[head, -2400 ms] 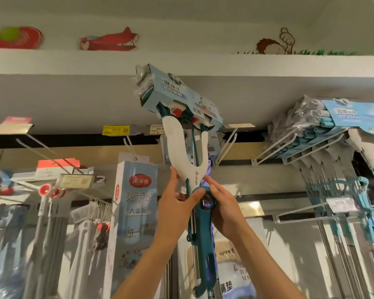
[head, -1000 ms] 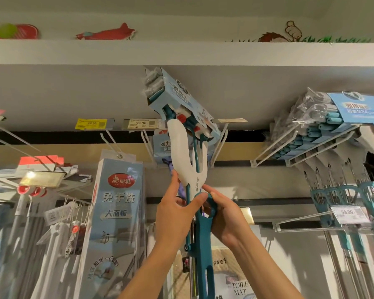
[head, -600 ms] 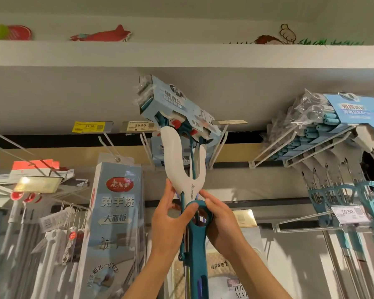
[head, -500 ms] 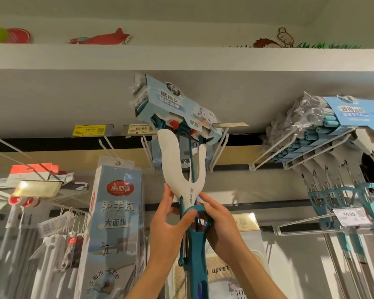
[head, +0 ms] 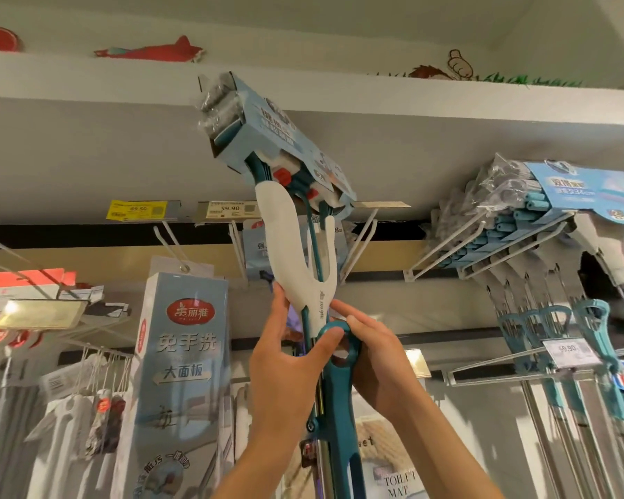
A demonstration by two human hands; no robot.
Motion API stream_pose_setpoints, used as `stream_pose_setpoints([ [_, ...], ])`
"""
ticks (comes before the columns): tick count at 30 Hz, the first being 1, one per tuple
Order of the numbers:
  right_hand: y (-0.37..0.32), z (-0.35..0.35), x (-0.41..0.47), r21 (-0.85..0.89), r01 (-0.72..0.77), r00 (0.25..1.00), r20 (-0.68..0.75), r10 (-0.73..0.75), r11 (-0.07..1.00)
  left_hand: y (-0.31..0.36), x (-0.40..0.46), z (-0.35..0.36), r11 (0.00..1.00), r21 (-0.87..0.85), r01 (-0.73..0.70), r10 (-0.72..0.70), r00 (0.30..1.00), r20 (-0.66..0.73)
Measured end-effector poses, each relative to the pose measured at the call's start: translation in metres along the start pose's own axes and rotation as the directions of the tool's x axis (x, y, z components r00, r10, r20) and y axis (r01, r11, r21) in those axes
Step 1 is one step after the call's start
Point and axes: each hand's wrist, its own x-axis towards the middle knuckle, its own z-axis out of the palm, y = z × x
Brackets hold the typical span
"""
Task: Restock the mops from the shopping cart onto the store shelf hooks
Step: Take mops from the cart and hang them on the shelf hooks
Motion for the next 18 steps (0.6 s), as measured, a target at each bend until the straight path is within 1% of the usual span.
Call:
stream_pose_setpoints([
  [4, -0.005, 0.002, -0.001, -0.031, 0.018, 1.0, 0.007, -0.018, 0.999, 0.004, 0.001, -0.001, 0.999, -0.03, -0.017, 0.017, 1.0, 0.003],
  [10, -0.005, 0.01, 0.001, -0.091, 0.059, 0.998, 0.033, -0.056, 0.994, -0.013, 0.011, -0.008, 0.998, -0.062, 0.015, -0.013, 0.999, 0.034],
  [13, 0.002, 0.012, 0.005, -0.063, 0.022, 1.0, -0.001, -0.022, 0.998, -0.022, 0.013, -0.014, 0.997, -0.062, 0.053, -0.051, 0.998, 0.036],
  [18, 0.022, 0.013, 0.013, 0.059, -0.058, 0.995, -0.072, 0.062, 0.997, -0.032, 0.009, -0.019, 0.998, -0.013, 0.069, -0.069, 0.997, 0.017],
])
